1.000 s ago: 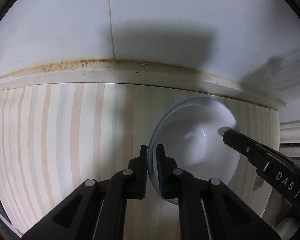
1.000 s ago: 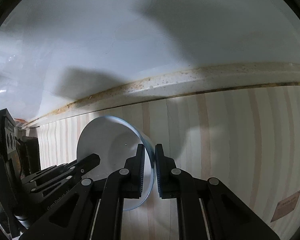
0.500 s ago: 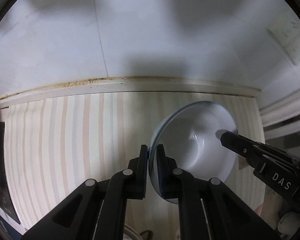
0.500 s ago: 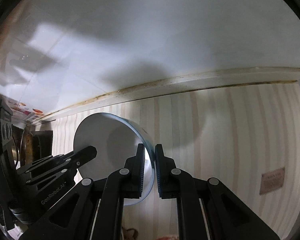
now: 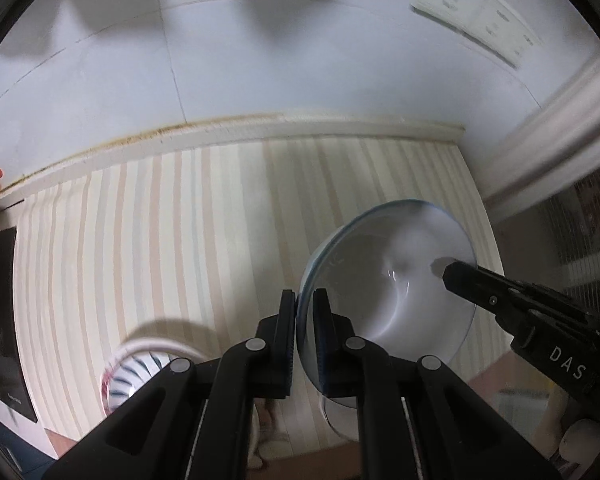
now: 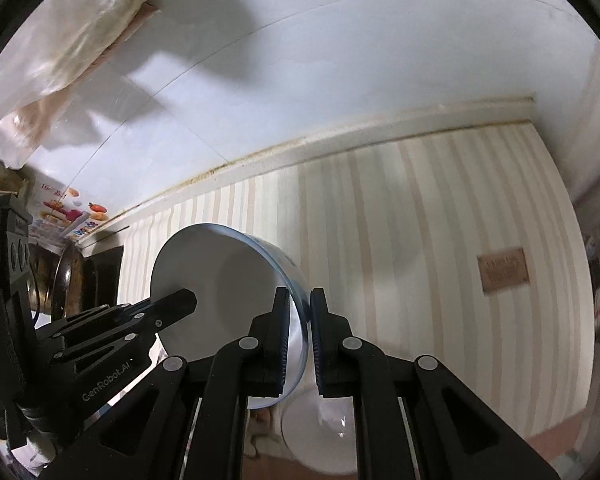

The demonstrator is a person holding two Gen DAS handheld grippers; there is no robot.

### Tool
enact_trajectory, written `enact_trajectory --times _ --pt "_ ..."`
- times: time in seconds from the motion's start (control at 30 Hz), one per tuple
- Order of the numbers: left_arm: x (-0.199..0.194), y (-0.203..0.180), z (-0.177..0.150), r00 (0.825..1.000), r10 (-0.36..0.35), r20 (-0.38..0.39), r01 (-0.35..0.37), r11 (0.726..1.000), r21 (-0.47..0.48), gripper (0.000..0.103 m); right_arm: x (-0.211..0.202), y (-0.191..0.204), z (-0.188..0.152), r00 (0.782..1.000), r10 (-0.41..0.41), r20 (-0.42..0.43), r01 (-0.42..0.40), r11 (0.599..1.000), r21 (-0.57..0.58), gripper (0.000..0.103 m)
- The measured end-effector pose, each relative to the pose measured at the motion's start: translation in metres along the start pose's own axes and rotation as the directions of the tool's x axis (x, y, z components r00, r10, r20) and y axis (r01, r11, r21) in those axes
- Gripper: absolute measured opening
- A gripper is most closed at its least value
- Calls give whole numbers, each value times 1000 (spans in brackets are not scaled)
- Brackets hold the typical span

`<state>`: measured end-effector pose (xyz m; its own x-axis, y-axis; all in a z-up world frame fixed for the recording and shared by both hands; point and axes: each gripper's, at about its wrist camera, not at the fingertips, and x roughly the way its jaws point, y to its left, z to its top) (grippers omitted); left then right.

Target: Organize plates and bowls

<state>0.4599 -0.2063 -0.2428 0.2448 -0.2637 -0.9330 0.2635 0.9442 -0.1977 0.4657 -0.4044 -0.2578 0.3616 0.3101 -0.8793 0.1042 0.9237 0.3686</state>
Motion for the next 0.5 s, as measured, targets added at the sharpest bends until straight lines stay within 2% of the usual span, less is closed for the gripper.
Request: enact_trajectory --times 0.23,0.5 --pt "17 -23 -46 996 -22 -86 26 998 50 7 -22 -29 -63 1000 -18 -19 19 998 55 12" --pt "51 -35 -76 985 0 -174 15 996 85 7 1 -63 -119 995 -23 -100 35 991 125 12"
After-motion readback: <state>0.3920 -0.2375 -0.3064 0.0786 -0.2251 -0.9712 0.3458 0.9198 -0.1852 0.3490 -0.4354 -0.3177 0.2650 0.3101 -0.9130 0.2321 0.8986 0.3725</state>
